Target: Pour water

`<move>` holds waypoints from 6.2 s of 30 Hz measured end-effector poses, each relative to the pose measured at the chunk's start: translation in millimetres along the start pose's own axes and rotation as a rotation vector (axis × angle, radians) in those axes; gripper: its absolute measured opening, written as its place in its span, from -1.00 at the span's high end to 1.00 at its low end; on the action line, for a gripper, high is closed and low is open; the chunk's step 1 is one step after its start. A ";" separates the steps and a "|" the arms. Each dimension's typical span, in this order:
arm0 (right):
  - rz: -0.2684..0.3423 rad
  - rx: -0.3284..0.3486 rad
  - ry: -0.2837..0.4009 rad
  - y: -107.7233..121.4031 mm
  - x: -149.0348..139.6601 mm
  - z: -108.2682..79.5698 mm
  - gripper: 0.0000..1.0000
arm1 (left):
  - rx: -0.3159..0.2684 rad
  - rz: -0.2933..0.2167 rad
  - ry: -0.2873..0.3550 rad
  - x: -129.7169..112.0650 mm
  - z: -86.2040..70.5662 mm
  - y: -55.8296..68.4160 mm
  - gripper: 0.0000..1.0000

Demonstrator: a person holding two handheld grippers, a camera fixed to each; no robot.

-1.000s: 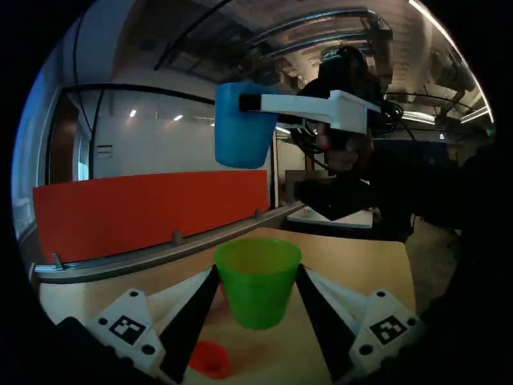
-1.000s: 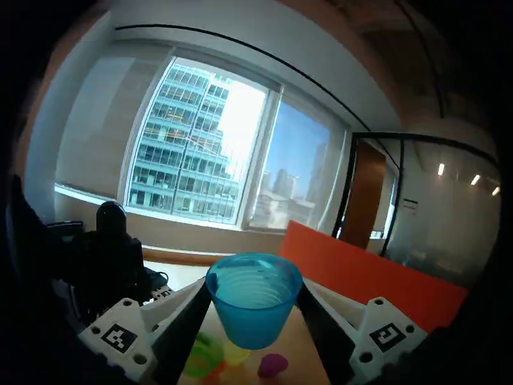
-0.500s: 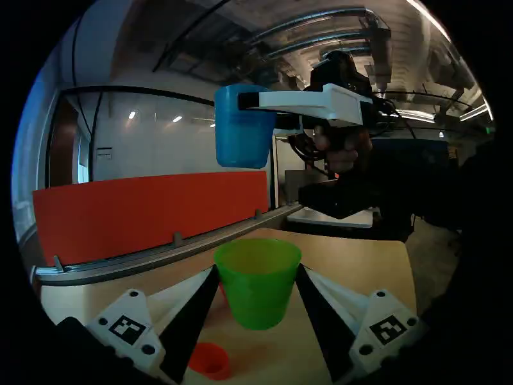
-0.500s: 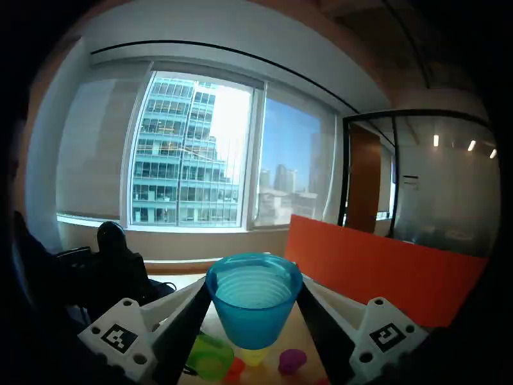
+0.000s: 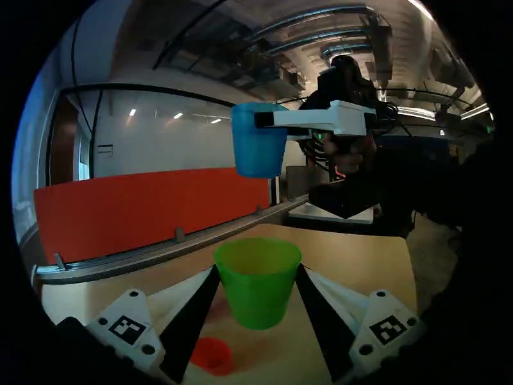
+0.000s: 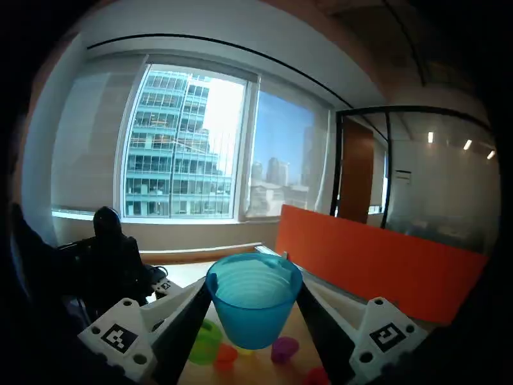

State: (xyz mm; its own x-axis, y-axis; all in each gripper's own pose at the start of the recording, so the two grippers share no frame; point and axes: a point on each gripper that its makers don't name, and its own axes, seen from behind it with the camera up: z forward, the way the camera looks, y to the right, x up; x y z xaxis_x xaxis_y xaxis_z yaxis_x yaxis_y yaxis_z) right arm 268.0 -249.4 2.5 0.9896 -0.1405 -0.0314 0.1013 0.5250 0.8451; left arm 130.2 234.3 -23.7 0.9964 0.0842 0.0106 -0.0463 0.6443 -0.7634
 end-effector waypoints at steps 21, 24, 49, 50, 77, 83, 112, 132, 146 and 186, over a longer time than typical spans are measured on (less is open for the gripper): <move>-0.010 -0.075 -0.031 14.7 -39.1 -44.6 -0.79 | -0.010 -0.001 -0.027 -10.3 0.0 2.5 -0.69; -0.003 -0.081 -0.034 15.8 -42.3 -48.7 -0.79 | -0.017 -0.002 -0.035 -13.0 2.0 5.1 -0.69; -0.006 -0.081 -0.098 12.0 -99.1 -64.0 -0.81 | -0.100 -0.006 -0.156 -57.4 19.3 30.6 -0.70; -0.003 -0.080 -0.101 12.3 -101.7 -64.1 -0.81 | -0.103 -0.007 -0.160 -59.2 19.5 31.5 -0.69; 0.045 -0.035 -0.242 6.1 -177.0 -62.2 -0.82 | -0.148 -0.019 -0.273 -101.0 30.6 34.6 -0.70; 0.051 -0.023 -0.274 5.5 -193.8 -61.9 -0.82 | -0.154 -0.019 -0.294 -108.6 32.3 34.3 -0.70; 0.019 0.035 -0.478 -7.1 -285.5 -65.1 -0.84 | -0.175 0.008 -0.413 -145.8 36.1 37.9 -0.70; 0.034 0.066 -0.555 -16.2 -329.9 -69.6 -0.84 | -0.196 0.022 -0.493 -175.6 37.8 38.7 -0.69; 0.048 0.061 -0.563 -14.4 -340.4 -69.9 -0.84 | -0.204 0.018 -0.516 -192.4 38.5 40.7 -0.70; 0.070 0.056 -0.578 -20.7 -359.4 -66.2 -0.84 | -0.215 0.035 -0.541 -208.5 31.1 42.2 -0.73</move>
State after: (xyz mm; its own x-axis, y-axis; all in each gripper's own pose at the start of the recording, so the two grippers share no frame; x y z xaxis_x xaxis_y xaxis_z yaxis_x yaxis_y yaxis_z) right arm -83.0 -154.2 -39.0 0.7759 -0.5504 0.3085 0.0167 0.5067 0.8620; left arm -81.7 267.5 -38.0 0.8137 0.5155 0.2686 -0.0064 0.4700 -0.8826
